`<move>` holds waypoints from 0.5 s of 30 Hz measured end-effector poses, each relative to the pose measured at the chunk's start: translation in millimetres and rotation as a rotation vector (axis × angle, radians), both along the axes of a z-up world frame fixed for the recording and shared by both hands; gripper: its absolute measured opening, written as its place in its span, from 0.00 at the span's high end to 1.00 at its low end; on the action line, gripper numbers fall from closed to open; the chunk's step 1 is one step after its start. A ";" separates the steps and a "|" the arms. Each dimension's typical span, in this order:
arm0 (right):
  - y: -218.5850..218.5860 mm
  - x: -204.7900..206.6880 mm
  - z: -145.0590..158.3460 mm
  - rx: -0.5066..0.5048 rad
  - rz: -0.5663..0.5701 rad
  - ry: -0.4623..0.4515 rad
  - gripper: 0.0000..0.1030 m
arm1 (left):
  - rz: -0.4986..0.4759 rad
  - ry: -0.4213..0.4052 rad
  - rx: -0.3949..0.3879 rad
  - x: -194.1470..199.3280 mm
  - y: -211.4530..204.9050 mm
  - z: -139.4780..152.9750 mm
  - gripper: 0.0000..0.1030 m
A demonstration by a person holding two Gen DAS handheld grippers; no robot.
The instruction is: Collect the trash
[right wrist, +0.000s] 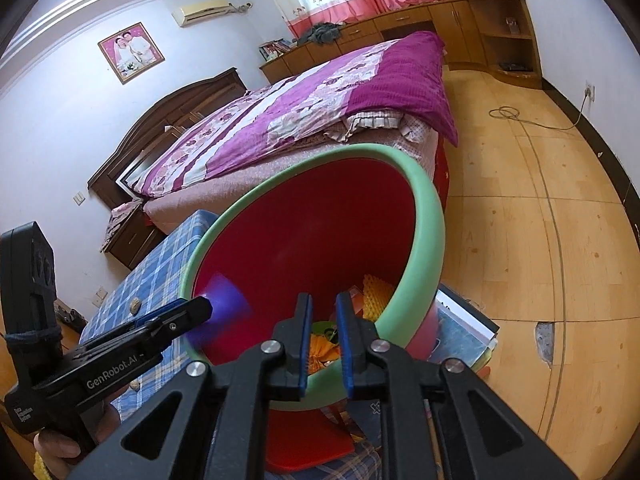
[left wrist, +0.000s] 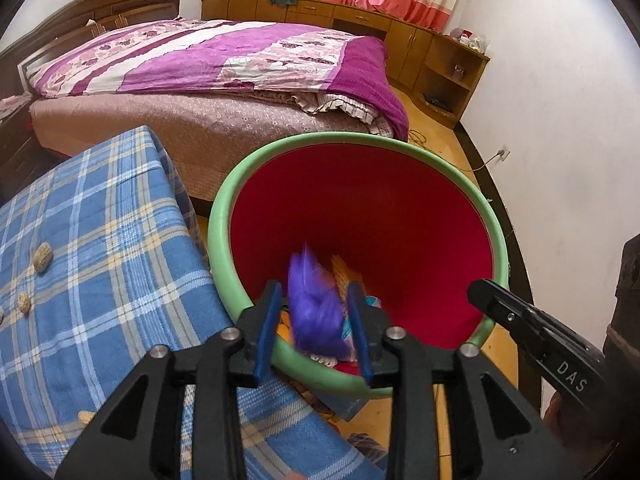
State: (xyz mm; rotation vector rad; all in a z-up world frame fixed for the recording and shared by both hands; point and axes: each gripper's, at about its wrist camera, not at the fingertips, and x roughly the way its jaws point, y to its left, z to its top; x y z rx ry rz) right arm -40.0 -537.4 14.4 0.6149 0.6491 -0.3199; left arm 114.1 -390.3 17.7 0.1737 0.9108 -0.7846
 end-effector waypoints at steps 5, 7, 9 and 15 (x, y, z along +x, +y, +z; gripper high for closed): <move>2.7 -2.7 4.1 -0.006 0.006 -0.009 0.82 | -0.002 0.000 -0.014 -2.0 1.6 4.2 0.58; 5.1 -3.8 6.8 -0.012 0.012 -0.014 0.81 | -0.002 0.000 -0.019 -3.6 4.2 6.7 0.58; 7.9 -4.8 9.1 -0.019 0.017 -0.018 0.77 | 0.002 0.000 -0.024 -5.5 8.4 9.4 0.58; 23.7 -7.8 18.8 -0.045 0.043 -0.023 0.58 | 0.025 0.003 -0.029 -11.6 26.1 15.5 0.58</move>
